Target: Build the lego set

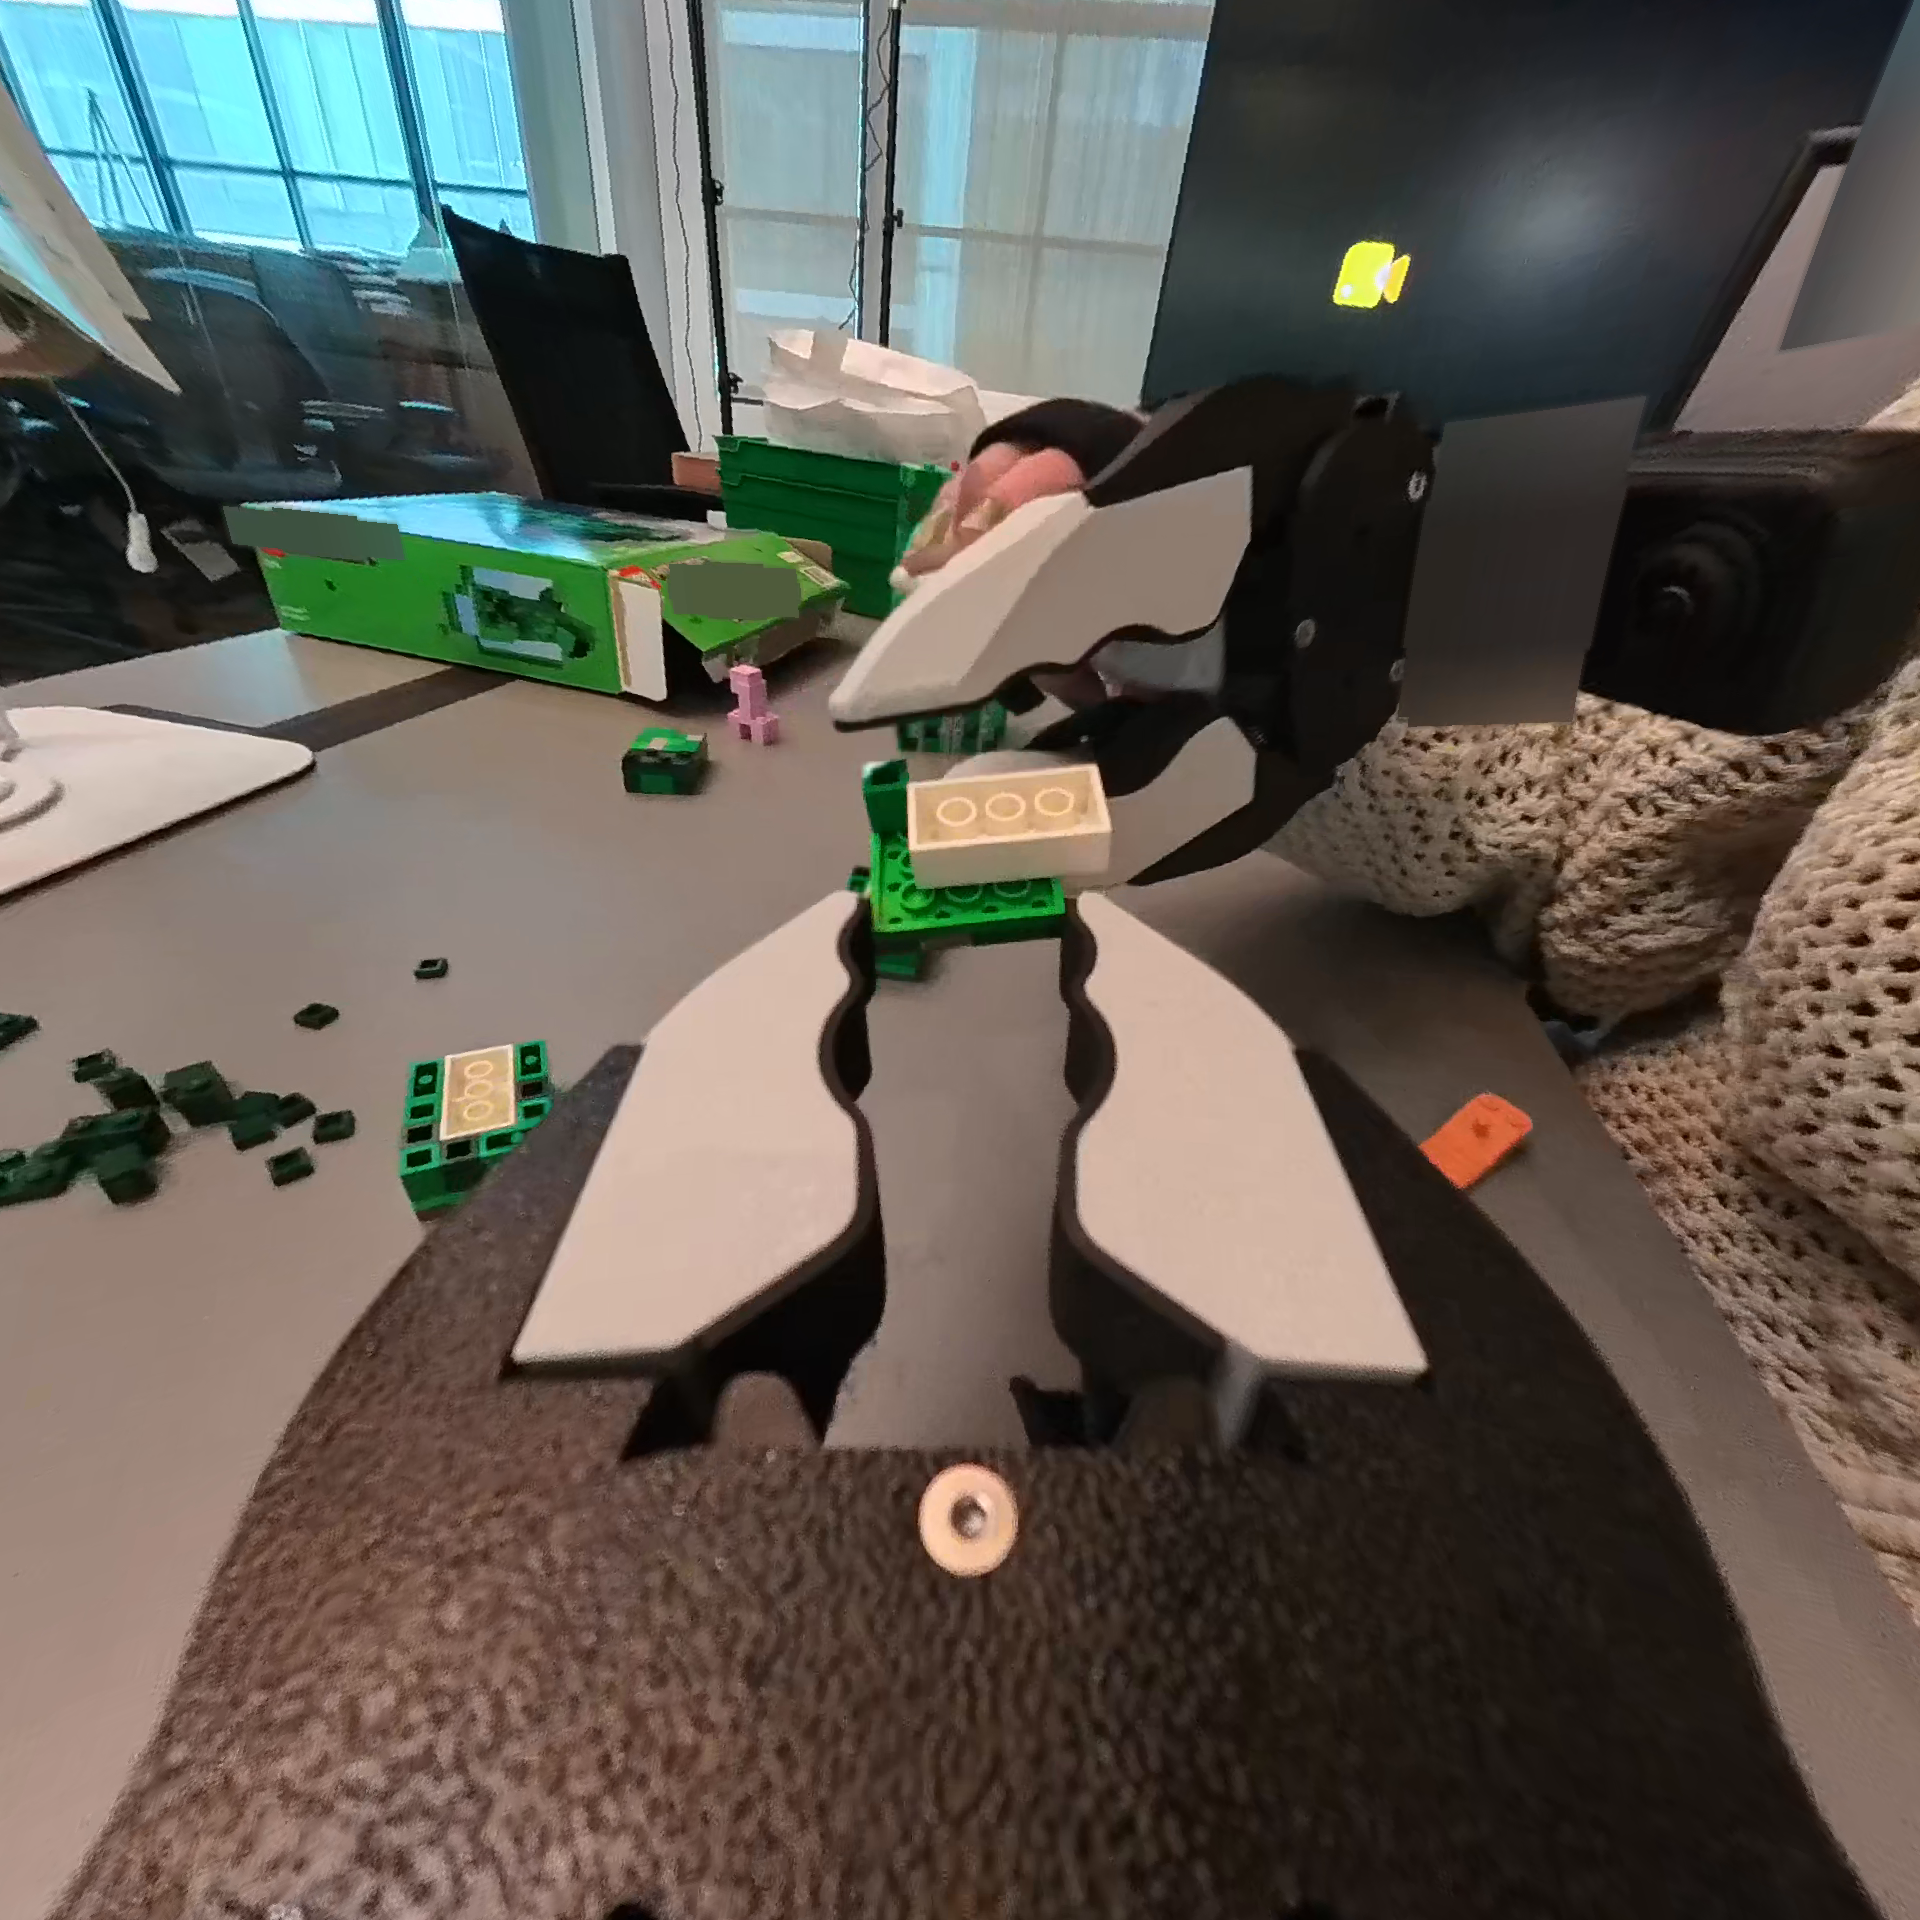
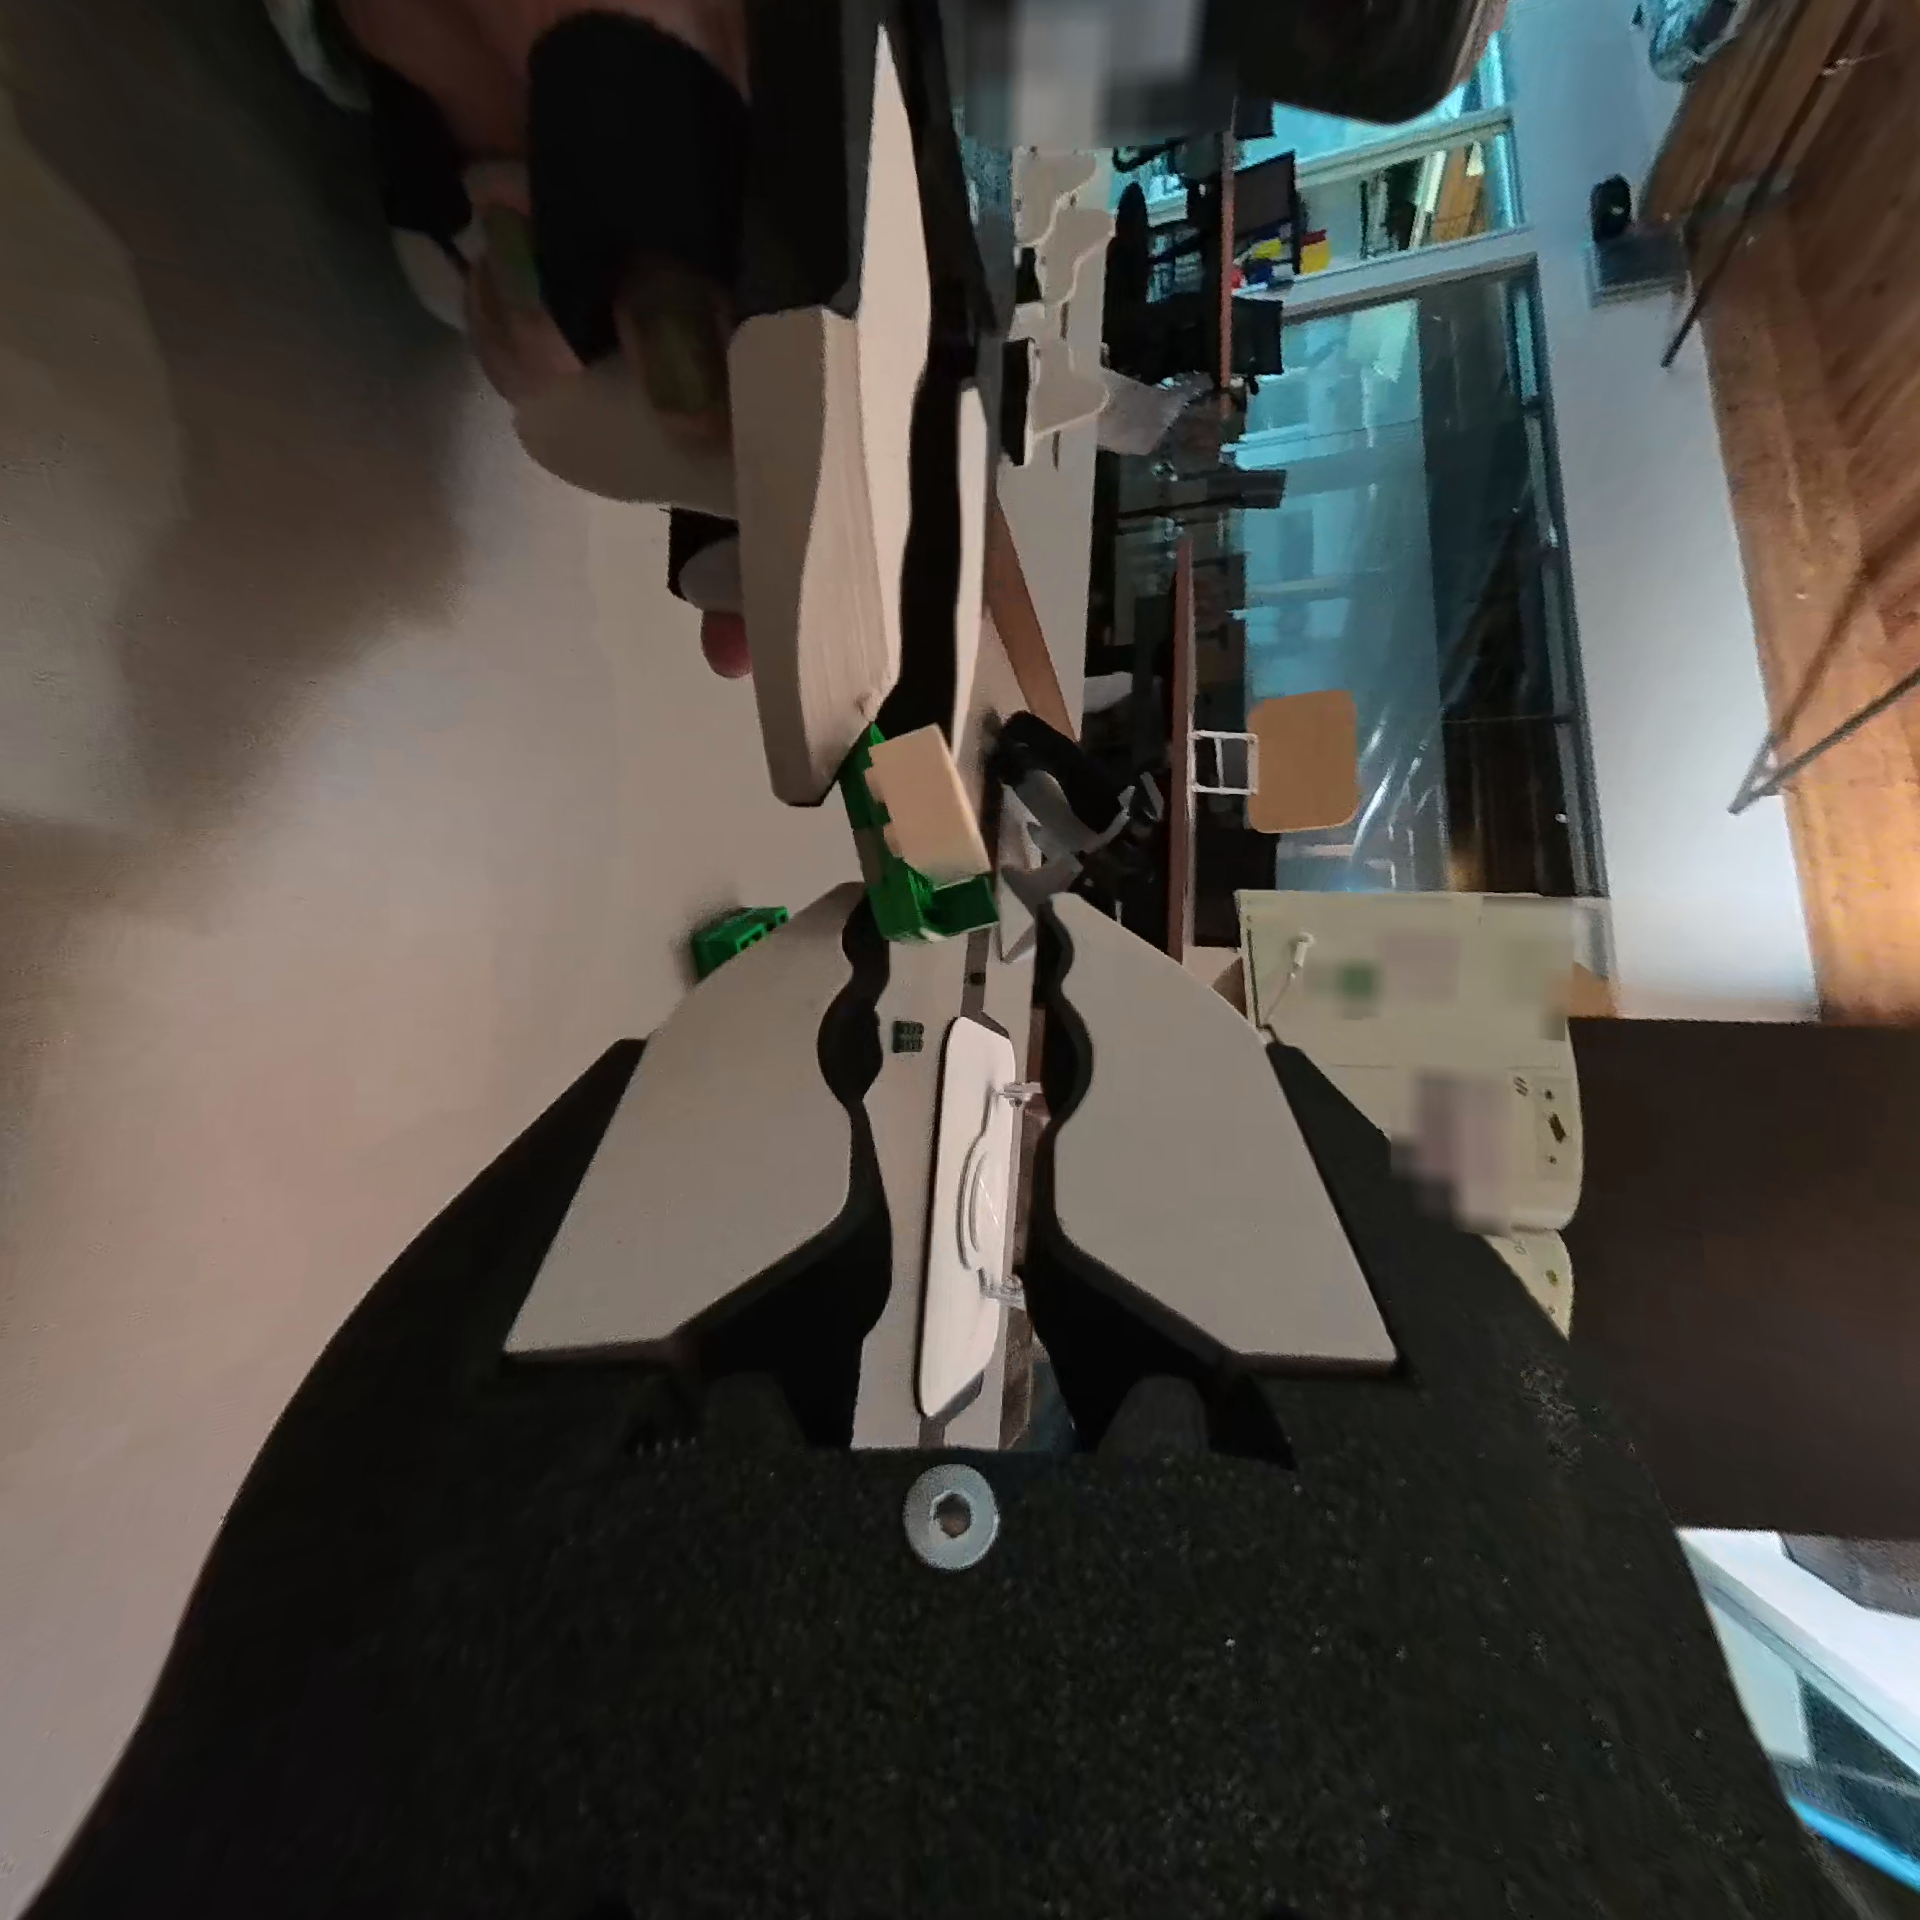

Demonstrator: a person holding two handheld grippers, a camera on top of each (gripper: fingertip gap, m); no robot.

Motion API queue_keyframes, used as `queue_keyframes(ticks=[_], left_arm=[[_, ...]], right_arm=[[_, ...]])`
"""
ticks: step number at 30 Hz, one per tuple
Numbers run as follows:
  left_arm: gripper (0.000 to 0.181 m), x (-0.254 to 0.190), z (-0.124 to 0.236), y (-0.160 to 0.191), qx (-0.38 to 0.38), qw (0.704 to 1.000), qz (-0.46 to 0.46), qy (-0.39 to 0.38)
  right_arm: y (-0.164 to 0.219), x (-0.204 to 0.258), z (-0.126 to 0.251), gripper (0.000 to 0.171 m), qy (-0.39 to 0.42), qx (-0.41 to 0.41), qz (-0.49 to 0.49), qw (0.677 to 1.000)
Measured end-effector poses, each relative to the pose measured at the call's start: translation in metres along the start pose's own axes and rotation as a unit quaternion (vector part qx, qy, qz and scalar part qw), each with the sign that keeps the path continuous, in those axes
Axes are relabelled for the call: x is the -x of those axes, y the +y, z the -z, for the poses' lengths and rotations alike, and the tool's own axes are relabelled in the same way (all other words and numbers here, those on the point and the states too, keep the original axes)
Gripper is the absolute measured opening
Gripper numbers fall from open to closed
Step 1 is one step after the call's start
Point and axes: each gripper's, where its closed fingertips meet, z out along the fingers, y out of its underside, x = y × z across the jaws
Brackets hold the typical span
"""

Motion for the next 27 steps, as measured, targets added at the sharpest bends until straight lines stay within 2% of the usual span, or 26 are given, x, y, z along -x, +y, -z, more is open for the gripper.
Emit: queue_keyframes(ticks=[4,10,13,14,15,18,20,23,27], left_arm=[[0.034,-0.002,-0.001,0.002,0.004,1.0,0.003,0.006],[0.034,-0.003,-0.003,0.008,0.018,1.0,0.005,0.013],[0.034,0.001,-0.001,0.002,0.003,1.0,-0.011,-0.006],[0.034,0.007,0.001,0.0,0.002,0.998,-0.046,-0.037],[0.034,0.013,0.004,-0.002,0.004,0.993,-0.096,-0.073],[0.034,0.027,0.013,-0.01,0.016,0.953,-0.247,-0.173],[0.034,0.031,0.014,-0.009,0.03,0.925,-0.315,-0.21],[0.034,0.032,0.013,-0.005,0.045,0.912,-0.344,-0.218],[0.034,0.035,0.013,-0.002,0.055,0.913,-0.342,-0.215]], right_arm=[[0.0,0.005,0.001,0.018,-0.012,0.001,0.026,1.0],[0.002,0.011,0.003,0.017,-0.038,0.012,0.047,0.998],[0.0,0.003,0.003,0.02,0.005,0.0,0.016,1.0],[0.003,-0.002,0.004,0.037,0.026,0.0,0.002,1.0],[0.009,-0.004,0.006,0.044,0.034,0.009,-0.017,0.999],[0.025,-0.01,0.012,0.041,0.075,-0.001,-0.118,0.99],[0.036,-0.011,0.015,0.039,0.107,-0.019,-0.196,0.974],[0.054,-0.011,0.018,0.034,0.159,-0.037,-0.289,0.943],[0.074,-0.021,0.028,0.031,0.212,-0.047,-0.349,0.912]])
